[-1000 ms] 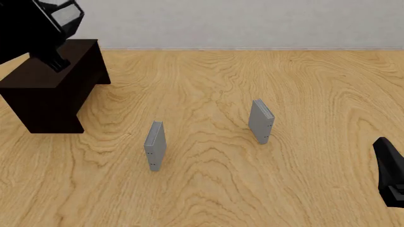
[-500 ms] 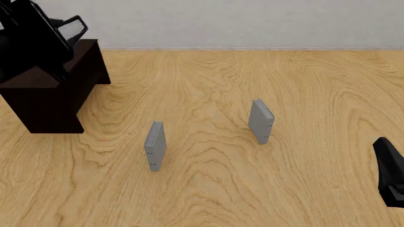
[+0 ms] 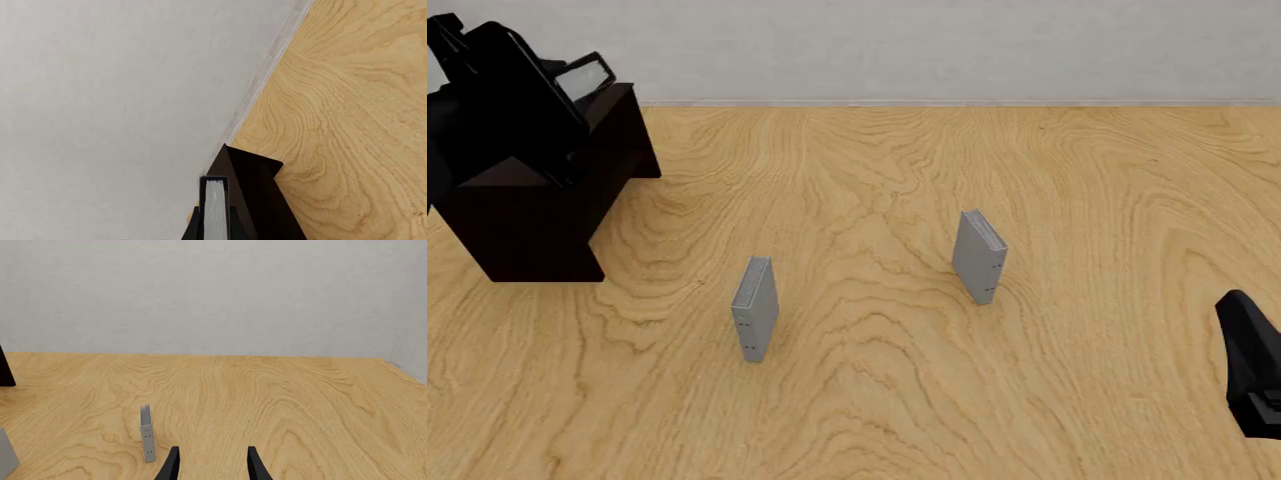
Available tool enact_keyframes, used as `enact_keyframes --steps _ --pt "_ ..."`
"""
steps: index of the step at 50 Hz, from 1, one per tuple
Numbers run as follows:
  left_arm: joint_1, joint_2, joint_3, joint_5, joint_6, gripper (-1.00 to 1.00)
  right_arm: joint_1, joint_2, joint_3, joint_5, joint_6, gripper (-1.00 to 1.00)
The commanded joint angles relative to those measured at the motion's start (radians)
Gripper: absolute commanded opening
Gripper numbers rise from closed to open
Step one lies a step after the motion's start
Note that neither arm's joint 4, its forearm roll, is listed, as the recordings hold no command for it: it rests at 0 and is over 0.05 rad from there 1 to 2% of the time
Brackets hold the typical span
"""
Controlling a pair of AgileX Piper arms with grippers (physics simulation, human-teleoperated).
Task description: Pick up the book in the middle and place it on the cabinet shelf.
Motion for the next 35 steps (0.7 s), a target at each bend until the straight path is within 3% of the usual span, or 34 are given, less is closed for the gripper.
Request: enact_keyframes --steps 1,35 --pt "0.018 0.020 -0.003 -0.036 0.023 -1.00 0.000 0.000 0.000 0.000 0.000 1.00" --pt "0.069 0.141 0.001 -0.137 0.022 -1.00 0.000 0.000 0.000 0.000 0.000 1.00"
